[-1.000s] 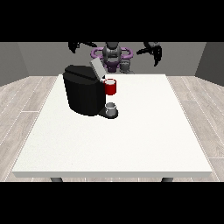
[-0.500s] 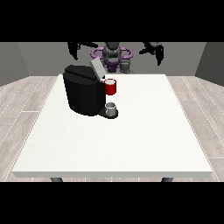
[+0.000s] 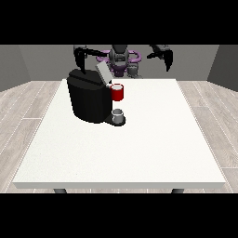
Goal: Insert the coffee pod into the coffee machine and close the lid
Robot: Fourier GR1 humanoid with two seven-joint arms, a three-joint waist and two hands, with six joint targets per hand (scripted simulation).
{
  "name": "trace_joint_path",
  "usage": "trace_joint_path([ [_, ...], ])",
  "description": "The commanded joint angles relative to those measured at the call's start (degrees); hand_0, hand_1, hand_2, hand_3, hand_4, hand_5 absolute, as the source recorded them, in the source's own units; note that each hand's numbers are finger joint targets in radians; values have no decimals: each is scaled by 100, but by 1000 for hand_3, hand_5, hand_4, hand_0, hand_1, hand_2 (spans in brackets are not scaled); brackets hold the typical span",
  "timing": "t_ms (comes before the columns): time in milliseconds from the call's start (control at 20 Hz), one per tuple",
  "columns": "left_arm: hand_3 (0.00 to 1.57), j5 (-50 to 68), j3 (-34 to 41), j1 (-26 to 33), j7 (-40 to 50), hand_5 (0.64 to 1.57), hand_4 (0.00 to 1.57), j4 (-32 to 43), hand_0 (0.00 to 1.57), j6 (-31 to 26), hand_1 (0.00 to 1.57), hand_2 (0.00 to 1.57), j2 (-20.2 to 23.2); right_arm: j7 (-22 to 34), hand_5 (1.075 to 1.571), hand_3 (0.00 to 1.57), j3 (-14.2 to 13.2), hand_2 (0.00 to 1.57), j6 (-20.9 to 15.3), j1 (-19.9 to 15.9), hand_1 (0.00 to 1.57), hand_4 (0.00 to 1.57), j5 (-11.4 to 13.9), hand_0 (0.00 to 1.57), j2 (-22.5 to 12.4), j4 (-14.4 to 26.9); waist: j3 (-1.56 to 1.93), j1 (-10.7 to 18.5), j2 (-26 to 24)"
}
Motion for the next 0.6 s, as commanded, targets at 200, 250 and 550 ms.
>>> trace_joint_path([
  [200, 0, 211, -132, 275, 215, 1571, 374, -900, 0, -34, 0, 0, 170, -129, 1571, 0, 91, 0, 78, -612, 0, 0, 67, 0, -112, 519, -1, 68, 449],
  [250, 0, 254, 54, 120, 178, 1571, 362, -618, 0, 189, 0, 0, 202, 109, 1571, 0, 257, 0, 198, -729, 0, 0, 17, 0, -22, 321, -2, -257, 494],
  [550, 0, 359, -12, 649, 157, 1571, 316, -1031, 0, 61, 0, 0, 359, -363, 1571, 0, 585, 0, 108, -466, 0, 73, 260, 0, 323, 433, -1, -236, 444],
])
